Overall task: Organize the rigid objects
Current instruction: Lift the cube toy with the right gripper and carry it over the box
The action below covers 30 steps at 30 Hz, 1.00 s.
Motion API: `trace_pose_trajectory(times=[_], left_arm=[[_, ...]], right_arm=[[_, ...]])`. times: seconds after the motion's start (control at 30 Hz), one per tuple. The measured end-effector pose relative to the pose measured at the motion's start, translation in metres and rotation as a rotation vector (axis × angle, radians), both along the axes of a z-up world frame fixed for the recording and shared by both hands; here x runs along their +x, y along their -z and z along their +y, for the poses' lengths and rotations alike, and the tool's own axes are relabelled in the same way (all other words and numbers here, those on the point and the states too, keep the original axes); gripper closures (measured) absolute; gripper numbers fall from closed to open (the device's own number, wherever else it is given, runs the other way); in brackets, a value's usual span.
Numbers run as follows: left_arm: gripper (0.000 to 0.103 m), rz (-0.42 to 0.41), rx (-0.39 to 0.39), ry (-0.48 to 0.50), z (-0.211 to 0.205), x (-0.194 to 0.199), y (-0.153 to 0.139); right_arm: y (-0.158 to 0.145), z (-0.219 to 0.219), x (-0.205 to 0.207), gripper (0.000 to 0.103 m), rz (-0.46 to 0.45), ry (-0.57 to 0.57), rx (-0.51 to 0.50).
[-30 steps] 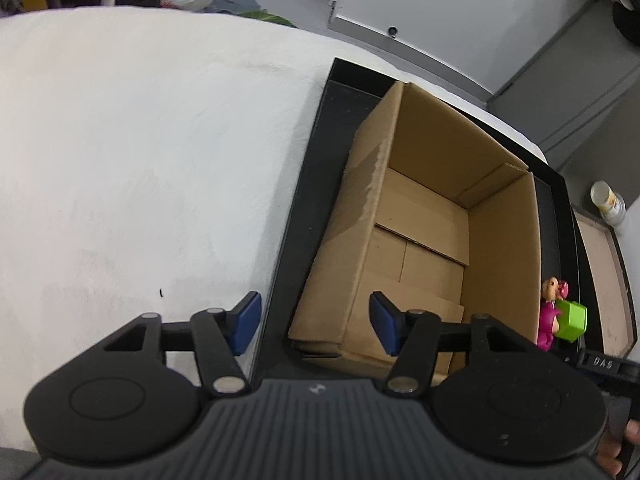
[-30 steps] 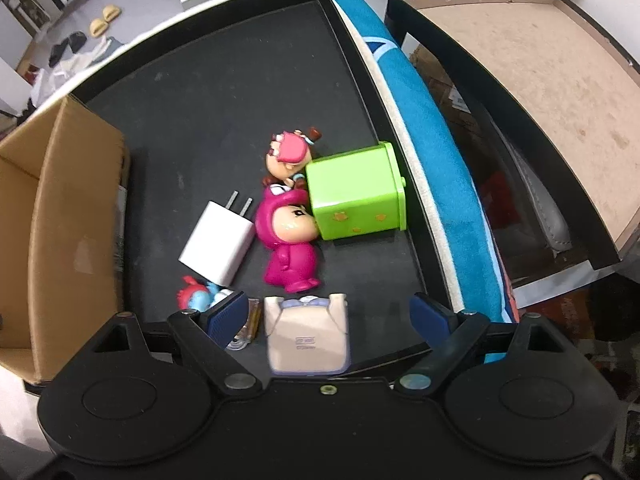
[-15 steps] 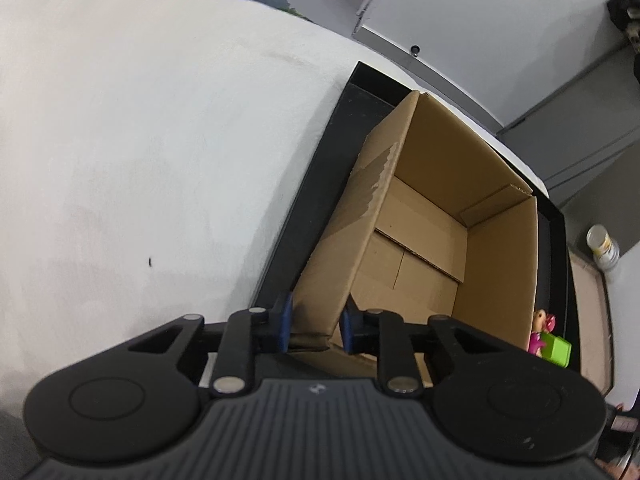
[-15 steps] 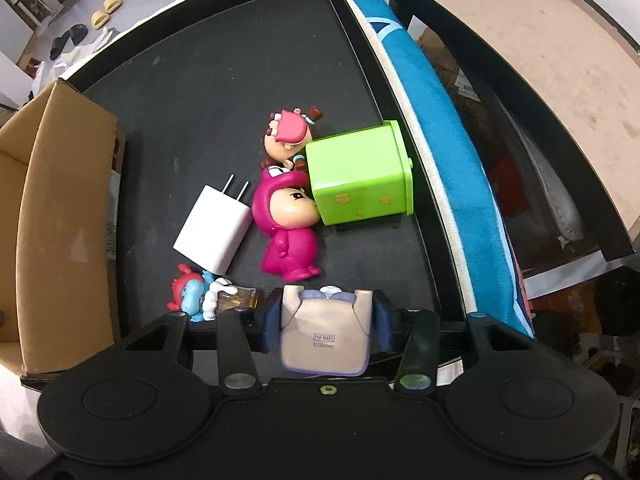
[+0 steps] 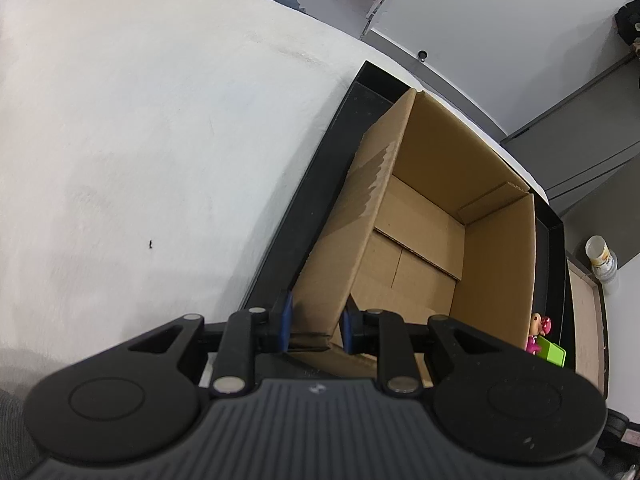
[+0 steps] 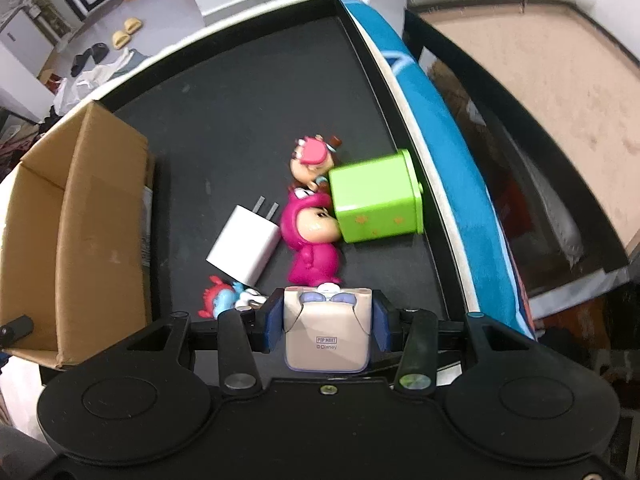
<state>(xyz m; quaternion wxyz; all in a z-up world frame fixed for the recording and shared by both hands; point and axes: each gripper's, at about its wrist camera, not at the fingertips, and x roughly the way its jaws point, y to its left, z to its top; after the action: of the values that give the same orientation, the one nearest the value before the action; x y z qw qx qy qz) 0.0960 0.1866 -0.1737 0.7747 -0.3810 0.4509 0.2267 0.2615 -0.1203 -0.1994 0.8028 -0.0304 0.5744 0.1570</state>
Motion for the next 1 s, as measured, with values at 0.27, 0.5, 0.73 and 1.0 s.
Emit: trace_pose_trajectory(times=[0.27,0.5,0.73,1.0], left_arm=[[0.080,0.001,-0.005,-0.005,0.000,-0.001,0.000],[0.079,-0.008,-0.014,0.029,0.000,0.002,0.001],[0.079,-0.037,-0.035,0.065,0.001,0.005,0.005],[0.076,-0.106,-0.097,0.078,0.004,0.003,0.013]], right_arm=[[-0.011,0.008,-0.007,0.059,-0.035,-0.031,-0.022],[-0.019,0.013,-0.011,0.059,-0.053,-0.041,-0.041],[-0.031,0.019,-0.014,0.059,-0.080,-0.044,-0.065],[-0.043,0.025,-0.013,0.059,-0.119,-0.057,-0.099]])
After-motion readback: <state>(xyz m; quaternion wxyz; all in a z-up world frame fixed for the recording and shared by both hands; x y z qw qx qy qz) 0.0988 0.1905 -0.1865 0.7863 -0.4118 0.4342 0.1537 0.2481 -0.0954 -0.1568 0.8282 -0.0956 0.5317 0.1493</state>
